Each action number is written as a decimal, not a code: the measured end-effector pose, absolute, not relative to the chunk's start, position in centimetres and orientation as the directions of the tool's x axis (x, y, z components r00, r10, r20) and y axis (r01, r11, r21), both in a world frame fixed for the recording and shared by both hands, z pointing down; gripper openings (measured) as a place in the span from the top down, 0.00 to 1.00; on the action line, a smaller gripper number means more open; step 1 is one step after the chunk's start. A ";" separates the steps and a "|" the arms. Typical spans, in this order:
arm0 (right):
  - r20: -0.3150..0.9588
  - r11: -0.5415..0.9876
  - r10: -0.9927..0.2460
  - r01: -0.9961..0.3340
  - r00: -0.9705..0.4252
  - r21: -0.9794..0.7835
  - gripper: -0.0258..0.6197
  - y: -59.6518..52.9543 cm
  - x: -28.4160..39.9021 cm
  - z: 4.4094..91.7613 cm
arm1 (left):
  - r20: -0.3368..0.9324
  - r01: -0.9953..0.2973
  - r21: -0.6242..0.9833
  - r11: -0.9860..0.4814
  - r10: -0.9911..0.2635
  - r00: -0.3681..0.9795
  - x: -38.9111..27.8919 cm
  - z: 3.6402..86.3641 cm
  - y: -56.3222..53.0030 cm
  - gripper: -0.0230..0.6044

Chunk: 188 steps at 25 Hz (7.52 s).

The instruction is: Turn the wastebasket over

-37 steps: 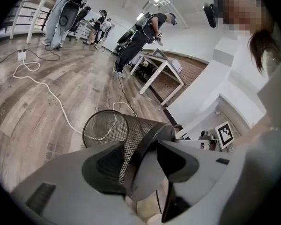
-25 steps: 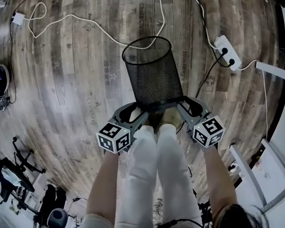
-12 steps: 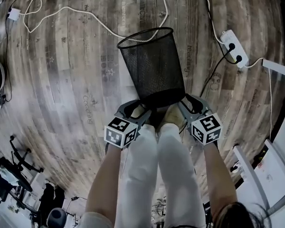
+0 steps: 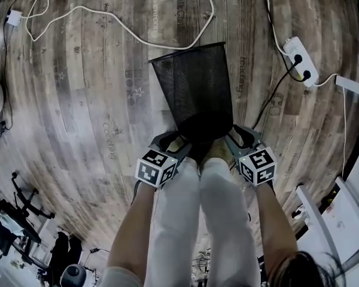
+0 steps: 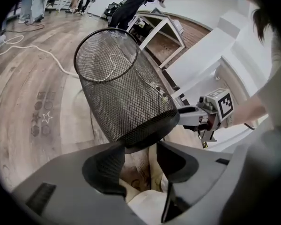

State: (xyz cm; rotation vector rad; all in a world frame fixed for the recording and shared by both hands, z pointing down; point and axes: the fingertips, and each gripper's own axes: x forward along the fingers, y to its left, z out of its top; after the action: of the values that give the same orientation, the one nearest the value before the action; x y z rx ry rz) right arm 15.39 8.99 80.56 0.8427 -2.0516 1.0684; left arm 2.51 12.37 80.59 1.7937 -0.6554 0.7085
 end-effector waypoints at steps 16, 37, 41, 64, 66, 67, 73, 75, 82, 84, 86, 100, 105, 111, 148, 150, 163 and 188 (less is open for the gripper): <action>0.808 0.396 -0.206 -0.802 -0.552 -0.448 0.73 8.6 16.7 80.2 | 0.733 -0.751 0.641 -0.159 -0.162 0.660 0.4 79.8 11.3 0.63; 0.713 0.411 -0.321 -0.769 -0.624 -0.489 0.72 -0.4 12.5 76.4 | 0.690 -0.715 0.323 -0.620 -0.362 0.626 1.0 72.7 -13.3 0.63; 0.700 0.441 -0.318 -0.753 -0.639 -0.488 0.72 -0.7 13.0 76.5 | 0.706 -0.585 0.339 -0.737 -0.212 0.676 2.1 74.0 -14.6 0.63; 0.641 0.136 -0.482 -0.774 -0.597 -0.619 0.72 -2.6 16.6 74.3 | 0.641 -0.052 0.541 -0.840 0.371 0.672 6.0 69.9 -7.5 0.84; 0.625 0.100 -0.517 -0.766 -0.585 -0.635 0.72 -3.5 16.7 72.9 | 0.650 -0.004 0.512 -0.859 0.385 0.656 6.7 68.8 -6.2 0.86; 0.619 0.080 -0.530 -0.761 -0.580 -0.644 0.72 -3.8 16.7 72.3 | 0.657 0.015 0.498 -0.867 0.389 0.646 6.9 68.3 -5.5 0.86; 0.617 -0.096 -0.594 -0.716 -0.516 -0.691 0.73 -4.4 19.0 69.6 | 0.678 0.073 0.446 -0.892 0.390 0.623 7.9 66.1 -2.2 0.88; 0.612 -0.112 -0.610 -0.710 -0.503 -0.695 0.73 -4.8 19.7 68.6 | 0.691 0.090 0.414 -0.906 0.377 0.617 8.0 65.3 -1.8 0.89; 0.608 -0.144 -0.647 -0.710 -0.460 -0.690 0.75 -7.4 21.8 66.9 | 0.763 0.224 0.265 -0.938 0.346 0.546 7.9 63.9 -0.7 0.90; 0.605 -0.148 -0.654 -0.707 -0.455 -0.692 0.75 -8.0 22.0 66.6 | 0.777 0.259 0.218 -0.941 0.328 0.538 7.6 63.8 -0.3 0.90; 0.603 -0.134 -0.648 -0.709 -0.466 -0.692 0.75 -8.3 21.8 66.4 | 0.791 0.291 0.179 -0.940 0.313 0.526 7.3 63.7 0.5 0.90; 0.830 0.153 -0.312 -0.887 -0.462 -0.436 0.64 -5.8 18.5 71.2 | 0.835 0.523 0.163 -0.836 0.400 0.379 2.7 65.7 9.5 0.91; 0.854 0.276 -0.191 -0.862 -0.483 -0.426 0.70 -3.8 15.3 72.7 | 0.852 0.571 0.170 -0.803 0.410 0.324 0.8 66.9 11.5 0.91; 0.892 0.226 -0.180 -0.900 -0.415 -0.373 0.92 -2.9 14.6 73.4 | 0.857 0.554 0.163 -0.816 0.396 0.331 0.4 67.4 12.9 0.90; 0.825 0.194 -0.462 -0.944 -0.327 -0.265 0.93 -7.2 17.5 53.8 | 0.966 0.417 -0.001 -0.909 0.107 0.235 1.4 53.5 7.1 0.85; 0.823 0.197 -0.461 -0.942 -0.332 -0.270 0.93 -7.0 17.4 52.7 | 0.966 0.417 -0.004 -0.909 0.104 0.235 1.3 52.4 7.4 0.85; 0.802 0.239 -0.472 -0.929 -0.367 -0.284 0.93 -5.6 17.1 44.9 | 0.967 0.390 -0.030 -0.920 0.073 0.245 1.6 44.5 9.4 0.85; 0.725 0.181 -0.581 -0.927 -0.371 -0.329 0.93 -3.9 15.7 22.8 | 0.965 0.463 -0.160 -0.872 -0.040 0.258 -0.8 22.6 9.7 0.85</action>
State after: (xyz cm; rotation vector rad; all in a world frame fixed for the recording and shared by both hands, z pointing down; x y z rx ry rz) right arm 15.66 -3.87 22.76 1.4149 -2.0245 1.0537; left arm -0.75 9.71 22.59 2.7914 0.5054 2.1657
